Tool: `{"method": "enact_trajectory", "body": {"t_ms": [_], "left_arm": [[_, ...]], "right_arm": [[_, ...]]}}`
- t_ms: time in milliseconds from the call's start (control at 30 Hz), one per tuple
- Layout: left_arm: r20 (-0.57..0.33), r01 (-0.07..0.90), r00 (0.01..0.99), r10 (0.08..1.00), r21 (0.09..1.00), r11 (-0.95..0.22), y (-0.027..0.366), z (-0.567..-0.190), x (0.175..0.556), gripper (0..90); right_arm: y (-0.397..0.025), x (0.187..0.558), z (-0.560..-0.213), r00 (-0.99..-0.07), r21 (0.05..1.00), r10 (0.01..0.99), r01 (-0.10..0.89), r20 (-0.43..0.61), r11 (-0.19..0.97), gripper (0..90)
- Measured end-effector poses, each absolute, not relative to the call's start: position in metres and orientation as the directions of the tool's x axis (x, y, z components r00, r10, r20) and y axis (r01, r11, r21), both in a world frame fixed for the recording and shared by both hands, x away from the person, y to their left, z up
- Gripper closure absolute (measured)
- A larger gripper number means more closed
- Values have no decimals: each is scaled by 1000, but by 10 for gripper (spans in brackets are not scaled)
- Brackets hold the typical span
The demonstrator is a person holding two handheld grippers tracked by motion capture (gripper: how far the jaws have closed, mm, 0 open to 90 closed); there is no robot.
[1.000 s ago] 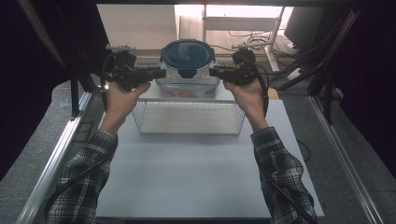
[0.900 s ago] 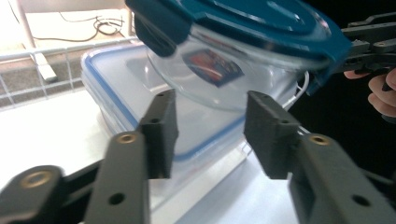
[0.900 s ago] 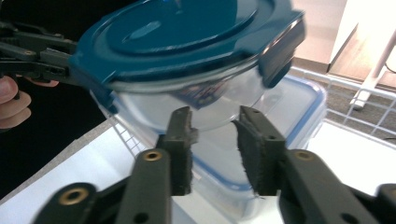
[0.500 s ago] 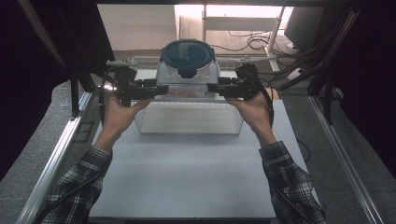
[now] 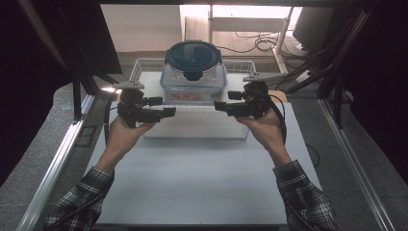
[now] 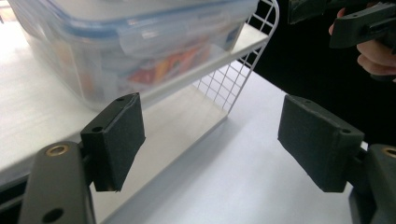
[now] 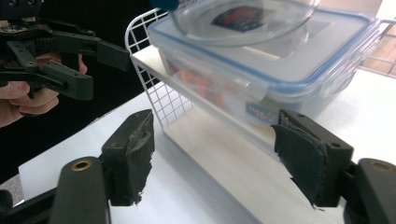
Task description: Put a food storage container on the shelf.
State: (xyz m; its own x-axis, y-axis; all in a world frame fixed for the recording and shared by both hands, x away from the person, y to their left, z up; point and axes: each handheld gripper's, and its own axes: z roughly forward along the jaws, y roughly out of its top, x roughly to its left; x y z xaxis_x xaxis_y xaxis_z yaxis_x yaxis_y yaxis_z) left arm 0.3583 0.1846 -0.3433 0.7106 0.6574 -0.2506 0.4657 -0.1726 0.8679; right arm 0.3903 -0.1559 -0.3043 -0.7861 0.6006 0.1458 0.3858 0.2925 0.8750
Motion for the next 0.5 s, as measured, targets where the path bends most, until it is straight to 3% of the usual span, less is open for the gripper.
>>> {"method": "enact_trajectory", "body": {"t_ms": [500], "left_arm": [[-272, 480, 733, 624, 857, -189, 177, -366, 339, 184]], "right_arm": [[-152, 371, -328, -809, 864, 577, 367, 113, 345, 185]]}}
